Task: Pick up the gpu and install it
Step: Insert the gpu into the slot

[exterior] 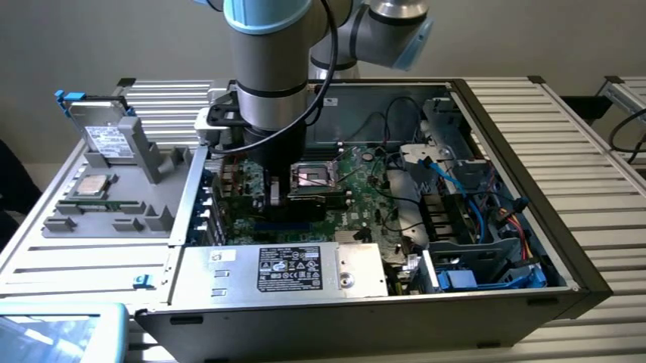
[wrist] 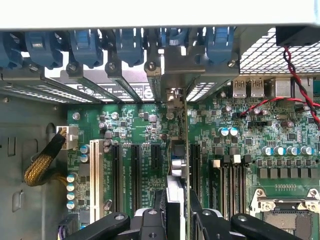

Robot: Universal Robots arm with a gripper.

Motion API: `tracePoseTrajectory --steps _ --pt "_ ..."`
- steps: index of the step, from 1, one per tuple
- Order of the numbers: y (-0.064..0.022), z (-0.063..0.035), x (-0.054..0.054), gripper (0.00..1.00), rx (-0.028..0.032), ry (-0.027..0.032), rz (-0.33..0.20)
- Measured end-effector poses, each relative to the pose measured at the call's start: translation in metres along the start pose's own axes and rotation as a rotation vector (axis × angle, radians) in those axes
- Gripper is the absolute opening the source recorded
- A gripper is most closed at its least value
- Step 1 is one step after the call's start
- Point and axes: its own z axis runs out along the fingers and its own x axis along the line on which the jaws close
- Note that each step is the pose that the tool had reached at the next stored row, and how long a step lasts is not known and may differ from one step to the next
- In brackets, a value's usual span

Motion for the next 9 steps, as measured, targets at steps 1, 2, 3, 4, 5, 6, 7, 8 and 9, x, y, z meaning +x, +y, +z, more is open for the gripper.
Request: tracePoseTrajectory --steps 1,2,3,4,5,6,7,8,9 --pt "0.0 0.0 0.0 0.28 0.0 0.0003 0.0" --pt "0.0 0.0 0.0 0.28 0.0 0.0004 0.0" --pt "0.0 0.0 0.0 0.28 0.0 0.0004 0.0" --pt "0.0 0.0 0.0001 0.28 0.0 0.0004 0.0" --pt "0.0 0.0 0.0 0.28 0.0 0.0004 0.0" --pt "0.0 0.0 0.0 0.28 0.0 0.0004 0.0" --pt "0.0 0.0 0.0 0.28 0.0 0.0007 0.0" --pt "0.0 0.0001 0.0001 0.28 0.0001 0.0009 0.0" --pt "0.0 0.0002 0.0001 0.28 0.0001 0.0019 0.0"
